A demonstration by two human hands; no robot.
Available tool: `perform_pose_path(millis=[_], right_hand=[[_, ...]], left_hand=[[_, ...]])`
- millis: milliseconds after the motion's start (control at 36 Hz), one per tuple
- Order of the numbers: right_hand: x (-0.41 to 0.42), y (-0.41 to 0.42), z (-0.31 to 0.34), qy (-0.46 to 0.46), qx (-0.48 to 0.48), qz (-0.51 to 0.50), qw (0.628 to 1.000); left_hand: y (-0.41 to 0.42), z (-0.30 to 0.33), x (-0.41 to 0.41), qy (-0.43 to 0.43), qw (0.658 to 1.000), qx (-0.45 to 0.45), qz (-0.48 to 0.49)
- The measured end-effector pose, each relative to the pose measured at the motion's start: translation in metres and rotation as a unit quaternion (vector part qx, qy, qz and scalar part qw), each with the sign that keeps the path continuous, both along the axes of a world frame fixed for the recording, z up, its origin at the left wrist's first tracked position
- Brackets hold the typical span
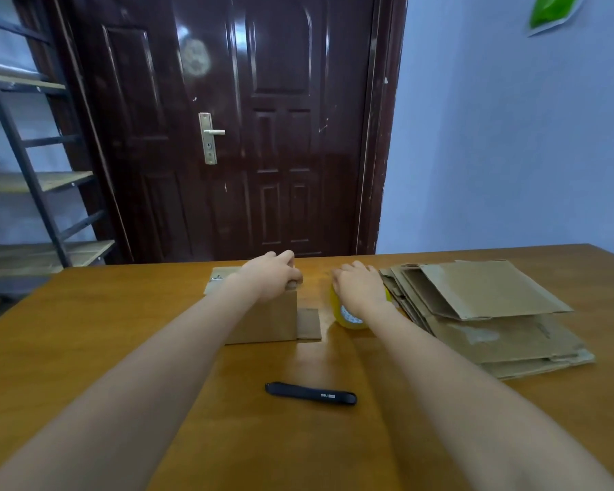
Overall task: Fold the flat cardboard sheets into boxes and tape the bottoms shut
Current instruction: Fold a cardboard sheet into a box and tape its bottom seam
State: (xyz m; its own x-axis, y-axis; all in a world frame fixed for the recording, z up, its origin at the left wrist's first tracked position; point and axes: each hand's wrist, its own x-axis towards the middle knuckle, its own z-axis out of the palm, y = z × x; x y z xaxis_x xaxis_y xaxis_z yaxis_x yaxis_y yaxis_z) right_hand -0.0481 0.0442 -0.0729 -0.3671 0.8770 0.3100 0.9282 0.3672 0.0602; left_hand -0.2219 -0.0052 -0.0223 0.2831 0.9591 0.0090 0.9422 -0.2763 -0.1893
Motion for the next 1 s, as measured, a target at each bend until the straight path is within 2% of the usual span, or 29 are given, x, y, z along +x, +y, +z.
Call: perform_pose_path(millis=[417,667,889,1000], right_hand=[[-0.004,-0.020,-0.005,0.002,0.003,0.043,0.999],[0.012,-0.050,-0.014,0.059,0.070,0.045,0.995],[0.026,-0.086,-0.047,0.057,0.134,0.068,0.987],[0.026,-0.098,-0.060,0.051,0.109,0.099,0.988]], left_hand=[[-0.013,-0.016,0.009,-0.072,0.997,-0.005,0.032],[-0.011,-0.022,0.008,-0.092,0.995,-0.011,0.040],[-0.010,-0.024,0.007,-0.106,0.993,-0.018,0.043],[-0.010,-0.026,0.007,-0.104,0.994,-0.010,0.042]])
